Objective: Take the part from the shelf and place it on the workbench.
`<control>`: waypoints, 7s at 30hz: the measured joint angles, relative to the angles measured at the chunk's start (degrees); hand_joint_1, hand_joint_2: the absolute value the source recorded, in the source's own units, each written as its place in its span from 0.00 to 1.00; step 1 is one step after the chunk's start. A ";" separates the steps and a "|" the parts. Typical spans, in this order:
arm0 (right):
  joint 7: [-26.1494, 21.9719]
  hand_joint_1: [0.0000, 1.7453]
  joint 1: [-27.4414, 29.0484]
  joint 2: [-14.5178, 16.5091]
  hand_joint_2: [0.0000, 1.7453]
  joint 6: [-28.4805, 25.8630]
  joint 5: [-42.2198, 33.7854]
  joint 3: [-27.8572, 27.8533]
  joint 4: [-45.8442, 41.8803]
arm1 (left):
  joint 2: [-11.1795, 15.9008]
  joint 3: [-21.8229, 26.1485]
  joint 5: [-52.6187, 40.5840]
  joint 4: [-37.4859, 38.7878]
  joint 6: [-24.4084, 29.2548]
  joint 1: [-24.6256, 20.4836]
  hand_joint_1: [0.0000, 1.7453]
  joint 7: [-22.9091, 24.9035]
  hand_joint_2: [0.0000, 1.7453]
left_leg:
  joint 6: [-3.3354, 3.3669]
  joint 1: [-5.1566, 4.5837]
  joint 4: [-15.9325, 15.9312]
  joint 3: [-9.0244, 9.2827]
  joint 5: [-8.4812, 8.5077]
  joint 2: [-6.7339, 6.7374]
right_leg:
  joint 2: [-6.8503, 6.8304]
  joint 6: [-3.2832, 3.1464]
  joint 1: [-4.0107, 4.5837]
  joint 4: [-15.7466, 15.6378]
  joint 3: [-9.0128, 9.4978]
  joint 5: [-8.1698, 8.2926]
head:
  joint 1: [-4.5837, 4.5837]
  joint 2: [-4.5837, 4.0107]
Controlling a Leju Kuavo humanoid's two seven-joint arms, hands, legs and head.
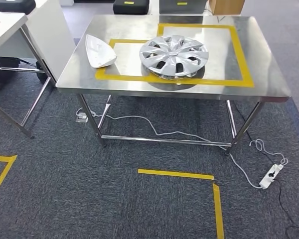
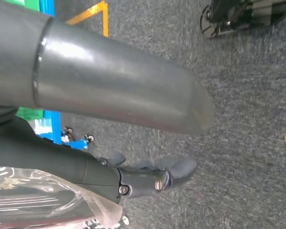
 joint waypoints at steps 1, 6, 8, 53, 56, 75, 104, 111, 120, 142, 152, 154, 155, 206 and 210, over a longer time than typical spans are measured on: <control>0.10 0.00 0.02 0.00 0.00 0.02 0.02 -0.04 0.09 | 0.05 0.01 0.04 0.04 0.01 0.09 0.00 -0.01 0.00 | -0.26 0.11 0.08 -0.16 0.16 -0.06 | -0.18 -0.64 0.02 0.35 -0.69 0.36 | 0.01 0.00; 0.40 0.00 -0.01 0.00 0.00 0.02 0.05 -0.18 0.28 | 0.07 0.02 0.22 0.18 0.01 0.36 0.00 -0.01 0.00 | -1.28 0.48 11.43 -2.17 -11.92 -0.15 | -0.87 -2.86 0.54 0.80 -4.25 3.55 | -0.54 -0.01; 0.39 0.00 0.01 0.00 0.00 -0.01 0.05 -0.21 0.29 | -0.01 0.02 0.29 0.18 0.02 0.37 0.00 -0.02 0.00 | -1.05 0.48 16.24 -1.56 -12.97 -0.15 | -1.09 -3.01 0.95 1.18 -5.94 4.91 | -0.56 -0.01; -0.05 0.00 -0.12 -0.15 0.00 1.56 0.00 -1.27 0.51 | -0.58 0.28 0.35 0.44 1.82 0.27 0.00 -0.87 0.00 | 2.66 -0.70 -3.48 8.48 -6.17 0.06 | -0.62 -0.52 1.21 16.07 -14.98 -1.10 | -0.28 -0.01; 0.51 0.00 0.00 -0.22 0.00 2.68 0.32 -1.27 0.51 | -0.69 0.53 0.59 0.44 1.96 0.32 0.00 -1.01 0.00 | 2.76 -1.21 -3.14 7.50 -5.43 0.06 | -0.59 -1.06 1.38 11.17 -10.50 1.35 | -0.26 -0.01; 2.38 0.00 -0.63 -0.20 0.00 9.52 2.32 -1.10 0.67 | -0.14 2.37 2.25 0.44 2.36 0.77 0.00 -0.16 0.00 | 1.66 -1.31 -2.79 6.50 -4.04 -0.27 | -0.71 -2.70 1.91 -0.97 -3.90 4.57 | -0.75 -0.01; 2.80 0.00 -0.83 1.01 0.00 9.55 6.23 1.72 0.73 | 0.71 3.86 2.91 0.44 2.08 0.78 0.00 1.48 0.00 | 1.91 -1.54 -2.10 5.56 -4.10 -0.28 | -0.71 -2.12 1.72 -0.95 -4.05 4.90 | -0.76 -0.01; 2.80 0.00 -0.91 1.25 0.00 8.87 6.71 2.25 0.73 | 0.66 3.86 2.89 0.44 2.09 0.73 0.00 1.52 0.00 | 3.23 -0.93 -3.17 5.18 -3.02 -1.17 | -0.56 -1.10 1.57 8.12 -8.30 -1.25 | -0.41 0.00; 2.89 0.00 -0.80 1.28 0.00 8.49 6.91 2.30 0.81 | 0.57 3.86 2.84 0.44 2.08 0.78 0.00 1.58 0.00 | 1.74 -1.00 -1.62 3.39 -2.23 -5.58 | 3.74 -1.39 0.81 -0.33 -3.10 2.64 | -0.44 -0.01; 3.05 0.00 -1.12 1.38 0.00 8.59 7.44 2.73 0.89 | 0.69 3.93 2.89 0.49 2.10 1.00 0.00 2.04 0.00 | 1.94 -0.03 -1.22 4.43 -4.38 -0.34 | -1.67 -0.40 0.75 10.50 -7.14 -4.05 | -0.53 -0.01; 3.07 0.00 -0.86 1.36 0.00 9.40 7.43 2.74 0.98 | 0.51 3.93 2.89 0.52 2.08 0.82 0.00 2.04 0.00 | 0.77 -0.19 -0.61 3.47 -3.90 -8.54 | 5.10 -2.17 0.63 1.01 -5.09 3.46 | -0.59 -0.01; 3.07 0.00 -0.88 1.36 0.00 9.47 7.44 2.73 0.97 | 0.56 3.94 2.89 0.55 2.08 1.05 0.00 2.04 0.00 | 0.13 -0.10 0.10 2.92 -4.22 -7.75 | 3.41 -2.80 0.58 0.67 -4.70 3.88 | -0.67 -0.01; 3.04 0.00 -0.82 1.36 0.00 9.58 7.45 2.73 0.98 | 0.58 3.95 2.89 0.56 2.07 1.09 0.00 2.07 0.00 | -0.19 -0.17 1.72 2.18 -5.32 -6.05 | 2.45 -3.08 0.53 0.42 -4.58 4.07 | -0.78 -0.01; 2.71 0.00 -1.23 1.67 0.00 10.42 9.34 4.35 1.22 | 0.66 3.95 1.65 0.62 1.70 0.52 0.00 1.91 0.00 | 1.46 0.05 -1.28 5.02 -5.28 -2.38 | -0.50 -0.70 0.78 18.02 -12.19 -5.08 | -0.39 -0.01; 2.67 0.00 -0.96 1.67 0.00 10.40 9.34 4.46 1.25 | 0.62 3.95 1.61 0.62 1.64 0.53 0.00 1.87 0.00 | 1.07 0.08 -1.00 5.37 -5.60 -5.84 | 2.58 -1.08 0.47 6.57 -8.88 3.09 | -0.39 -0.01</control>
